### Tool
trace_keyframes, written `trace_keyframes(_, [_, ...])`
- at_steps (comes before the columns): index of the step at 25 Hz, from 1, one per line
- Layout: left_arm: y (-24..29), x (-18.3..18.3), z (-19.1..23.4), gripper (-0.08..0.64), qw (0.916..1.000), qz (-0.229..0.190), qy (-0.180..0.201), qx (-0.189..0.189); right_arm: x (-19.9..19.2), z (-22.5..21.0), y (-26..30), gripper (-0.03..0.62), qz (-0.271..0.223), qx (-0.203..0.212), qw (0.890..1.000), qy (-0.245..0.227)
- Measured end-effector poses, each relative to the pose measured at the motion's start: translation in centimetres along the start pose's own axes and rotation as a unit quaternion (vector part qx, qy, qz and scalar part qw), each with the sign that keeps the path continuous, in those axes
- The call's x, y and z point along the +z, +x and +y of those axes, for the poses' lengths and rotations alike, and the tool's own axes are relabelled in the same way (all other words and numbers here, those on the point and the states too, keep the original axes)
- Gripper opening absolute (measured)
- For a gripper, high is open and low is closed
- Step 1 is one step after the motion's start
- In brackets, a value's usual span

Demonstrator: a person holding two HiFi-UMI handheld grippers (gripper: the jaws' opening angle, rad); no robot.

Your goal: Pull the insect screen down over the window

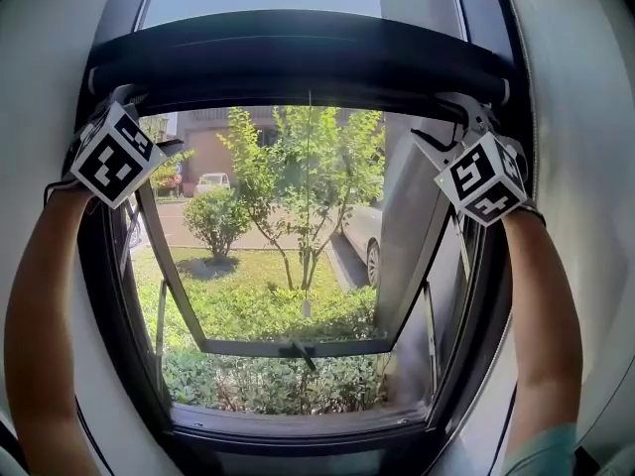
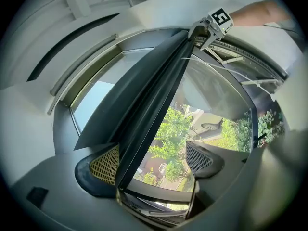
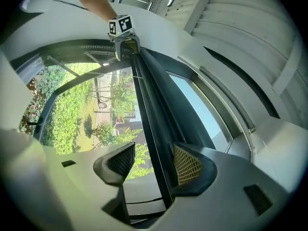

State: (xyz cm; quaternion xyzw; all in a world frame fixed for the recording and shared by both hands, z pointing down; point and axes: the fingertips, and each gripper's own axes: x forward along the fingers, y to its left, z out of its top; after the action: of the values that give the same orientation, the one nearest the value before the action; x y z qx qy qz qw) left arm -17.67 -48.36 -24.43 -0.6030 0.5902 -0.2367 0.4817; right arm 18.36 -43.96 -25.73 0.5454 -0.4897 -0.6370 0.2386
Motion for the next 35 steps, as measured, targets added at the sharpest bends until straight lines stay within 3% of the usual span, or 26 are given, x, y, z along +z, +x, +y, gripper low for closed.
trace_keyframes(5, [1.3,-0.3,0.1,0.431,0.9994,0.021,0.026,-0.001,-0.3,0.3,0.4,0.230,0.016,0.002,0.999,-0.039])
trace_keyframes(8, [1.4,-1.1,0.3,0.434,0.9969,0.041,0.066,0.009,-0.1,0.6,0.5,0.230,0.025,0.010,0.998,-0.060])
trace_keyframes(13, [1.1,-3.1,-1.6,0.434,0.9881,0.097,0.118,-0.024,-0.3,2.0,-0.2,0.230,0.041,0.042,0.996,-0.072])
trace_keyframes(25, [-3.0,-7.1,-9.7,0.434,0.9733,0.127,0.150,-0.119,-1.3,9.7,-4.7,0.229,0.078,0.119,0.987,-0.078])
trace_keyframes(35, [-4.9,-10.0,-14.6,0.434,0.9616,0.146,0.176,-0.152,-1.9,14.7,-7.4,0.229,0.100,0.169,0.978,-0.073])
